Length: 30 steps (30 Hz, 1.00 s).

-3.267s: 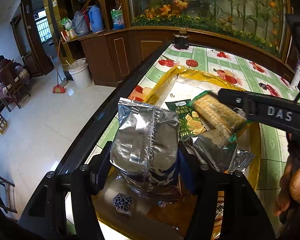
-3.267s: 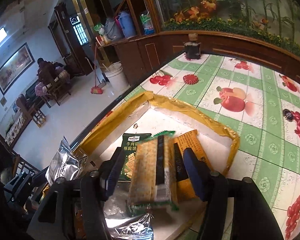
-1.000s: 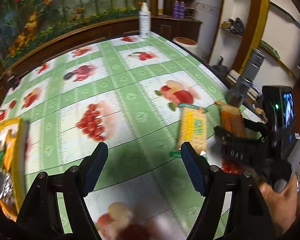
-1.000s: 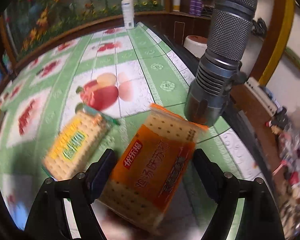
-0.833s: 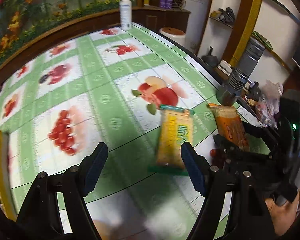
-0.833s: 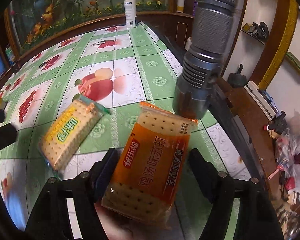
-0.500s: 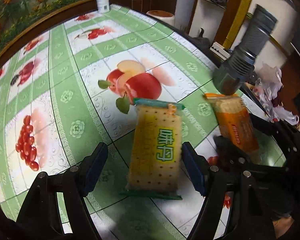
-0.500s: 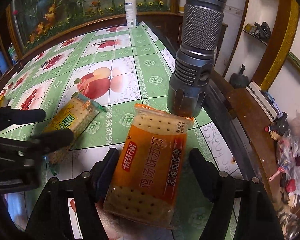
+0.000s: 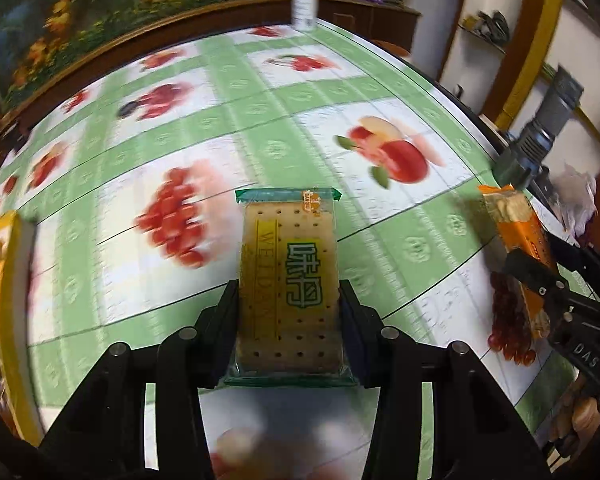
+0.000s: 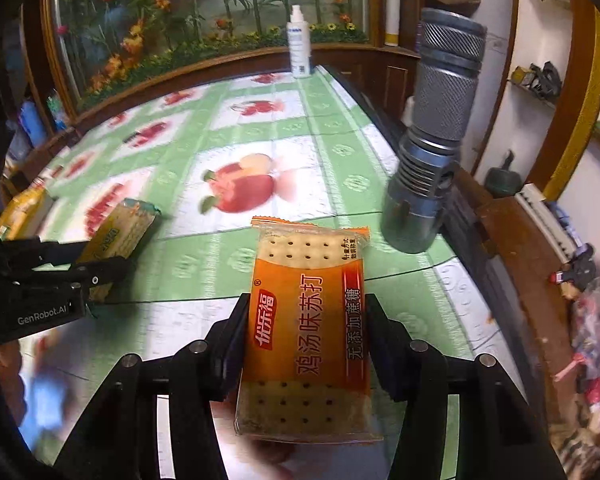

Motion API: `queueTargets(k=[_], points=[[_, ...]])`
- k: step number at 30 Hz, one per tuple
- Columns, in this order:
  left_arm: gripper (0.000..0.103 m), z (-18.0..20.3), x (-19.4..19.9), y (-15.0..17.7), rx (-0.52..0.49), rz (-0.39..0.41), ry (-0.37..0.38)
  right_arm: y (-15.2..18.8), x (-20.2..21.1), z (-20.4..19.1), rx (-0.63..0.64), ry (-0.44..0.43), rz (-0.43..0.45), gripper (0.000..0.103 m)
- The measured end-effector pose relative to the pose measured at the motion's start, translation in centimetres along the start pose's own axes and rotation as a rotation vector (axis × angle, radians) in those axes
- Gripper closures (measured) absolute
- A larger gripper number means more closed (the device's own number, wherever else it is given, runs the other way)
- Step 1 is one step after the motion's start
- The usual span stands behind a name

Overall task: Organize snacks
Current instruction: 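Carry both cracker packs over the tray with both tools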

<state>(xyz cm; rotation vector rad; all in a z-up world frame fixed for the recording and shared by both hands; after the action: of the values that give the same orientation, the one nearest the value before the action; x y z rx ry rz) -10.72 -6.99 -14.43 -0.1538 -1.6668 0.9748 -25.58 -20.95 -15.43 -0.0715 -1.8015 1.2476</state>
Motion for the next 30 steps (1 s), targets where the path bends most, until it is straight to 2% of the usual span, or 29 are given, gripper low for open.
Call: queueTargets(k=[4, 8, 17, 24, 30], points=[[0.059, -3.9, 3.1, 0.8, 0.064, 0.056, -0.087, -0.5, 0.8, -2.7, -0.083, -0.165, 0.008, 0.048], [0.059, -8.1, 6.3, 1.9, 0.104, 0.117, -0.213, -1.0, 1.7, -6.5, -0.076, -0.26, 0.022, 0.048], [0.058, -15.3, 10.8, 5.4, 0.212, 0.154, -0.331, -1.7, 3.3, -16.9, -0.033, -0.47, 0.021, 0.048], [0.058, -19.4, 14.1, 6.8, 0.272, 0.205, -0.406, -1.3, 4.2, -23.6, 0.015, -0.566, -0.003, 0.048], [0.058, -22.0, 15.6, 7.7, 0.309, 0.231, -0.446, -1.1, 5.0, -27.4, 0.057, -0.621, -0.019, 0.048]])
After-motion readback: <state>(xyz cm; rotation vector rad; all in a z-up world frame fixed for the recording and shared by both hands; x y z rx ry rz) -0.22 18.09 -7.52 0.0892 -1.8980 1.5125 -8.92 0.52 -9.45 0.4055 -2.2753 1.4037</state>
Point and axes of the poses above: each gripper's, at about its wrist camera, not at the fingertips, and x roughly against the way its jaws point, z to its right, y to its underside, the point moved 8 cm from there along -x, roughly the way its jaws point, and after that the axes turned 10 degrees about z, right-handed, at the moved point
